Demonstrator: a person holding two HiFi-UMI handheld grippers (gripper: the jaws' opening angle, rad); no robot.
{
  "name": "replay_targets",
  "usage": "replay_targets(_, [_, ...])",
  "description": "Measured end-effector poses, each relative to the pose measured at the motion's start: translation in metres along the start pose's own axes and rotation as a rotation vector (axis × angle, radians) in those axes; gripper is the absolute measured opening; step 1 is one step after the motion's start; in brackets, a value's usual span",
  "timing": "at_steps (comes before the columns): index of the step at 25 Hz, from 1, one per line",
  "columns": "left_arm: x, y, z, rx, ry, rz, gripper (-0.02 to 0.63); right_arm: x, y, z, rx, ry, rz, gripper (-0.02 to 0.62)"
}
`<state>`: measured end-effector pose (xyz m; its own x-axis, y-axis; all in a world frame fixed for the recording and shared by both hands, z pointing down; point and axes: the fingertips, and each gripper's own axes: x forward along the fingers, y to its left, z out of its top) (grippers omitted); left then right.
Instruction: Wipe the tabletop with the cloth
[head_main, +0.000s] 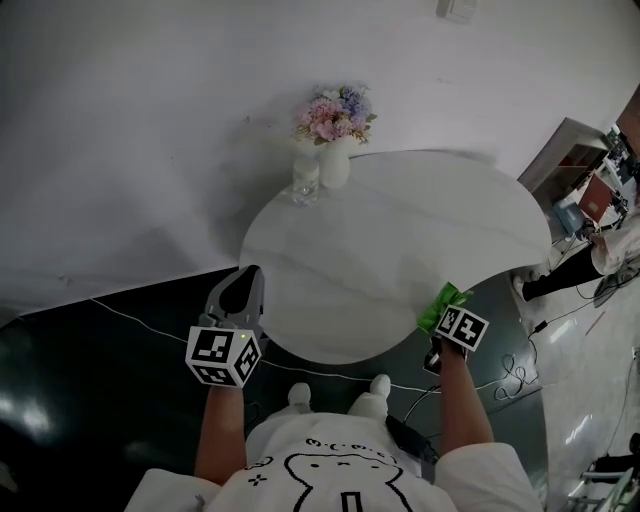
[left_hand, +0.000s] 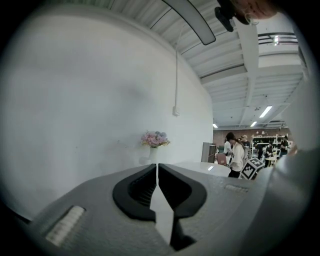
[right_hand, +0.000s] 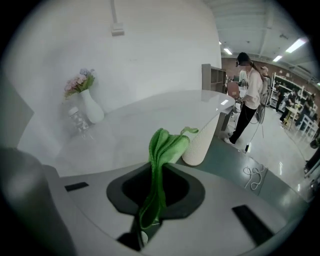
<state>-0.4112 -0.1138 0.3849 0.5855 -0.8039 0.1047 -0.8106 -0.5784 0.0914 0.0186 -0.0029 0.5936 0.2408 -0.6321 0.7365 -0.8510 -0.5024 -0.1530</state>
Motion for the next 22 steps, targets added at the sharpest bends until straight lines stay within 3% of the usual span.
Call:
replay_targets(5, [-0.009, 0.021, -0.001, -0.002, -0.007, -0.003, 0.020, -0.033, 0.044, 0.022, -0.075, -0.116, 0.067, 0.043])
replay_targets(11, [-0.018, 0.049, -0.004, -0.017, -0.016, 0.015, 0.020, -0.057, 0.131, 0.046, -0.143, -0.202, 0.210, 0.043])
replay_targets(22, [-0.033, 0.082, -0.003, -0.014, -0.034, 0.057, 0.020, -0.040, 0.297, 0.042, -0.220, -0.157, 0.472, 0.043])
